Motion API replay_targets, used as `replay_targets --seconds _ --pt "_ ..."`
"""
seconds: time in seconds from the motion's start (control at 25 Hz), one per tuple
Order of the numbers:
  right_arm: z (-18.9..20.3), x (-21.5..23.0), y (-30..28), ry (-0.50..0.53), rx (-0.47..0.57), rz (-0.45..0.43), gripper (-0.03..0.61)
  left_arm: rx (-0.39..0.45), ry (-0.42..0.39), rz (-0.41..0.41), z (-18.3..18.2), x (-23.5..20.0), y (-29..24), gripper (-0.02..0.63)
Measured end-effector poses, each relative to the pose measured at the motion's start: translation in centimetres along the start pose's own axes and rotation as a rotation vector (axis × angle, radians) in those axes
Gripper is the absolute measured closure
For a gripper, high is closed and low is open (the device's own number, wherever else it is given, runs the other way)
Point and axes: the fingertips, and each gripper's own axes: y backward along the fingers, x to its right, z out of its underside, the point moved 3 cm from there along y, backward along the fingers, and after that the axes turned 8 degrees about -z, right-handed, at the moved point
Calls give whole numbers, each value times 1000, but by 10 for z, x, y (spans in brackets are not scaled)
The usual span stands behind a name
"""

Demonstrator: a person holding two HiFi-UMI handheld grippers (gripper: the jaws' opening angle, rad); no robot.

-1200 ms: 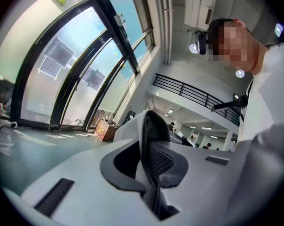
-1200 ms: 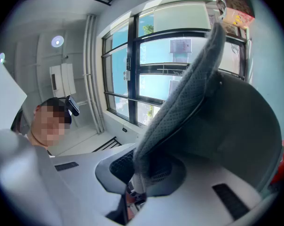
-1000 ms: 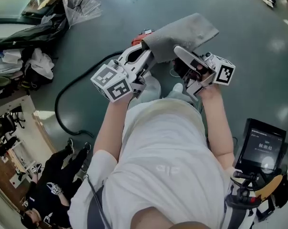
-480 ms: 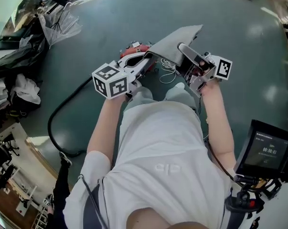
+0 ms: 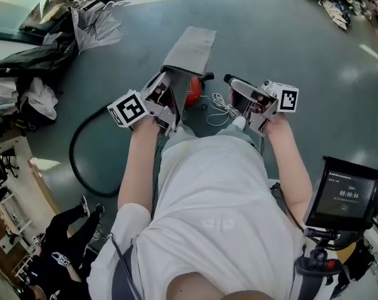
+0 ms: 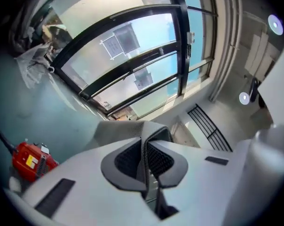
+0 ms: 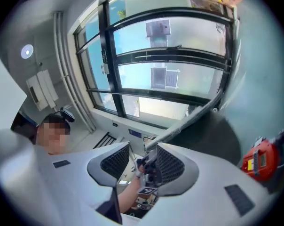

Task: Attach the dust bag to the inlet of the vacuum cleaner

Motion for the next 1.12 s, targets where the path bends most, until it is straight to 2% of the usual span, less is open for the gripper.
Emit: replay_targets --seconds 0.08,0.2,0.28,0.32,0.36,0.44,0.52,0.56,0.6,0.64,0.68,0.72,0.76,0.88,0.92,0.96,1.04,1.12 --pt "-17 21 22 41 12 71 411 34 150 42 -1 -1 -7 597" --pt "-14 92 42 37 1 166 411 97 429 178 -8 -25 -16 597" --pt "0 135 55 86 -34 264 390 70 500 230 -10 -28 -18 597" --pt "2 145 64 159 -54 334 304 41 498 253 -10 -18 -18 597" --pt "-2 147 72 272 -74 411 302 8 488 283 -11 -4 -18 597" --pt "-22 132 79 596 -104 533 302 -58 481 370 -14 26 -18 597" --pt "-48 111 71 939 -140 578 301 -135 485 445 -14 42 -18 597" --pt "-60 104 62 1092 -189 592 236 -177 476 467 -13 47 -18 597" --pt "-68 99 53 1231 -266 612 199 -217 462 482 -11 52 -19 597" --pt "-76 98 45 1342 -346 637 155 -250 447 491 -9 56 -21 597" --pt "-84 97 38 1405 -392 649 127 -274 432 499 -8 60 -23 597" --pt "-93 97 33 1408 -389 632 123 -293 415 505 -8 64 -25 598" --pt "-102 95 29 1352 -344 576 123 -312 396 506 -8 66 -26 597" --pt "-119 84 28 1022 -136 293 123 -385 330 481 -7 70 -19 597" --pt "-120 81 27 983 -137 230 123 -406 316 482 -7 71 -15 597" --pt "-117 79 23 1007 -200 200 123 -420 306 486 -7 73 -9 597" --pt "-107 75 14 1139 -374 174 123 -437 282 490 -8 77 1 597" --pt "-101 59 1 1189 -431 89 126 -439 264 488 -13 78 10 597"
